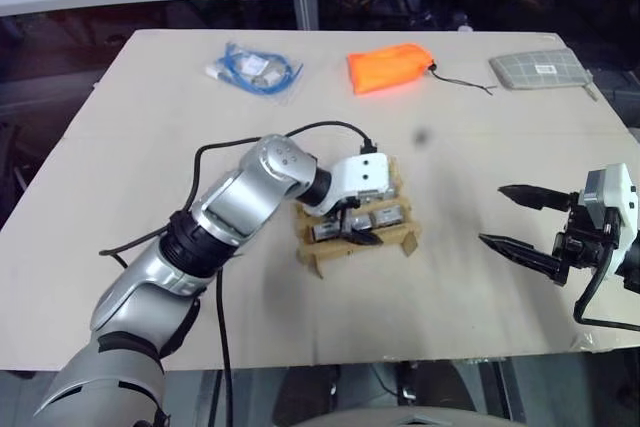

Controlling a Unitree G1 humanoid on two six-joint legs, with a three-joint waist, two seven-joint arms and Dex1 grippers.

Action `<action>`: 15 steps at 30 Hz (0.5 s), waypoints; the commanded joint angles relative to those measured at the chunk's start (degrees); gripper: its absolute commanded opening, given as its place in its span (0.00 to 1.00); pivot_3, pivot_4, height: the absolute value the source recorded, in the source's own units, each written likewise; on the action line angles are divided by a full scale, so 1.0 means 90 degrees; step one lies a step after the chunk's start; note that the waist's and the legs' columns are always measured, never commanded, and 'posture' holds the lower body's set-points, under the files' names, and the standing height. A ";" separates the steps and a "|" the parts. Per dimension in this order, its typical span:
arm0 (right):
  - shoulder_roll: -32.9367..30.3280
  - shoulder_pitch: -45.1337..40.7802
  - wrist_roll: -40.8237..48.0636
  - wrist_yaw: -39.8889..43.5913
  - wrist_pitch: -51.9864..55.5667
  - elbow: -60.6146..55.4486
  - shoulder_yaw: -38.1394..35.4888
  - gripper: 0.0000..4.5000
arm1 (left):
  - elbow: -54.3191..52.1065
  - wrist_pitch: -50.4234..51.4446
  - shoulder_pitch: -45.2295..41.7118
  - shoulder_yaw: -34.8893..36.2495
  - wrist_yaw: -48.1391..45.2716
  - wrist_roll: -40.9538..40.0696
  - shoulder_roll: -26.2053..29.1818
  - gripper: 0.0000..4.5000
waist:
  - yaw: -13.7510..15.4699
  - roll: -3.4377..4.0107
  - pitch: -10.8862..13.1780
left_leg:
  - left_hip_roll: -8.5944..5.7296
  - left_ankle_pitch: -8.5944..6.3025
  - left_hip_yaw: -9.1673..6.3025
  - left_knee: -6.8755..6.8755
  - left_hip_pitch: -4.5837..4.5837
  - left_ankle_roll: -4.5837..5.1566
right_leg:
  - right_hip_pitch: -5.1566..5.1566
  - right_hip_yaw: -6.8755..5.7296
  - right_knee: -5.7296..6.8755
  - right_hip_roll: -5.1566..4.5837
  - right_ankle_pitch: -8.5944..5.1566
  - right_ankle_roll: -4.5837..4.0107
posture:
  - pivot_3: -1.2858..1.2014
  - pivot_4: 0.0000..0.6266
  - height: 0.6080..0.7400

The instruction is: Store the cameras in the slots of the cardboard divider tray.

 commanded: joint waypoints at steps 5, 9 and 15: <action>-0.0016 -0.0006 0.0039 0.0072 -0.0149 -0.0079 -0.0175 1.00 | -0.0116 0.0100 0.0094 0.1514 0.0288 -0.0820 -0.0068 0.98 | -0.0018 0.0000 0.0000 | 0.0001 0.0000 0.0001 -0.0001 -0.0001 -0.0001 | -0.0002 0.0001 -0.0001 0.0000 0.0000 0.0000 | 0.52 0.24 1.00; -0.0039 0.0019 0.0039 0.0144 -0.0159 -0.0019 -0.0231 1.00 | -0.0271 0.0314 0.0373 0.2808 0.0442 -0.1784 -0.0184 0.98 | -0.0017 0.0000 0.0001 | 0.0003 0.0000 0.0000 -0.0001 -0.0001 -0.0001 | -0.0002 0.0000 -0.0001 0.0000 0.0000 0.0000 | 0.52 0.24 1.00; -0.0059 0.0067 -0.0081 0.0437 -0.0346 0.0312 -0.0264 1.00 | -0.1134 0.0318 0.2055 0.4671 0.0762 -0.2850 0.0085 0.98 | -0.0052 0.0003 -0.0001 | 0.0007 0.0009 0.0002 -0.0005 0.0002 -0.0017 | -0.0002 0.0000 -0.0002 0.0000 0.0000 0.0000 | 0.52 0.24 1.00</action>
